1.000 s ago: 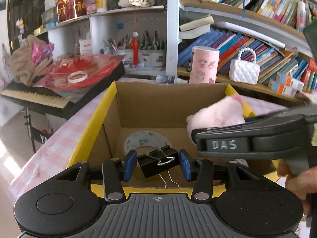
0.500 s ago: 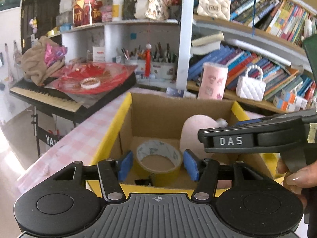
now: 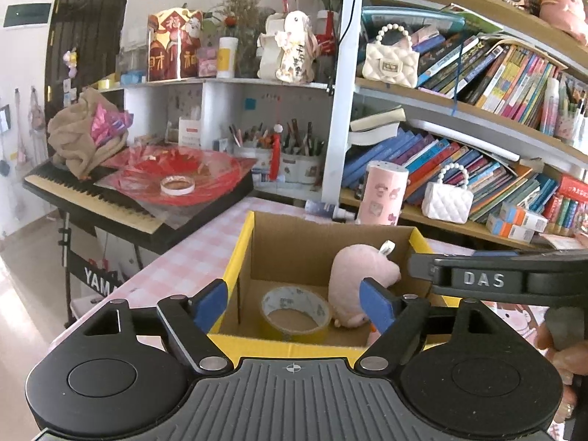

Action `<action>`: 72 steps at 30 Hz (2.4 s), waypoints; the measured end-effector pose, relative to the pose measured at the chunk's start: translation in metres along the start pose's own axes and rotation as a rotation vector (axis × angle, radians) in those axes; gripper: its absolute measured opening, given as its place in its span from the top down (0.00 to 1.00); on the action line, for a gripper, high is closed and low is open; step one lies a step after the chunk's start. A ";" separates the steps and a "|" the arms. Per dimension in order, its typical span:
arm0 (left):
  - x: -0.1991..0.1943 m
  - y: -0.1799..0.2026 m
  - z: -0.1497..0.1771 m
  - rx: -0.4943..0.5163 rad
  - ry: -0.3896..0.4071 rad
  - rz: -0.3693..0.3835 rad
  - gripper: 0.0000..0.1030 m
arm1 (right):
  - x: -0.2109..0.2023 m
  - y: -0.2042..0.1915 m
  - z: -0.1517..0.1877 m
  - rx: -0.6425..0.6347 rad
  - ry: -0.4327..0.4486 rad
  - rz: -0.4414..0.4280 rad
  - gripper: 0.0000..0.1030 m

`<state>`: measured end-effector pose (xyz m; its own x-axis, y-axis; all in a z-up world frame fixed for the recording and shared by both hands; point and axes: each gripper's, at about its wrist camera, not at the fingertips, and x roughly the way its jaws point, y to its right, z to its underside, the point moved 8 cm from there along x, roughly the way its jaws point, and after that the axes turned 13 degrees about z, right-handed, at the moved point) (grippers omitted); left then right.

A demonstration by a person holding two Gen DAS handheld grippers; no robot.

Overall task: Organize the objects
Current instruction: 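Open the left gripper to drop the clip while the right releases the pig, then withdraw both tools from the box toward the toy pile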

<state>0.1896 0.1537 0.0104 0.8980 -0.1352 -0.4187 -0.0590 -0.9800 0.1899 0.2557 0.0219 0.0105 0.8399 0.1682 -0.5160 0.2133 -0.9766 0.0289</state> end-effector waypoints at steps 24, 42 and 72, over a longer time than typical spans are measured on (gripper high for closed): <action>-0.055 0.009 0.072 0.021 -0.157 0.079 0.18 | -0.083 0.002 0.118 -0.010 -0.095 0.220 0.31; -0.084 0.013 0.098 0.043 -0.206 0.116 0.18 | -0.123 -0.011 0.148 -0.007 -0.124 0.267 0.26; -0.091 0.075 0.117 0.160 -0.258 0.315 0.17 | -0.181 0.039 0.184 0.137 -0.135 0.455 0.21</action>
<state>0.0528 0.0754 -0.0411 0.6878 -0.4437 -0.5746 -0.3978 -0.8924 0.2129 0.0200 -0.0717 -0.0528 0.7585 -0.2892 -0.5840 -0.2352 -0.9572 0.1686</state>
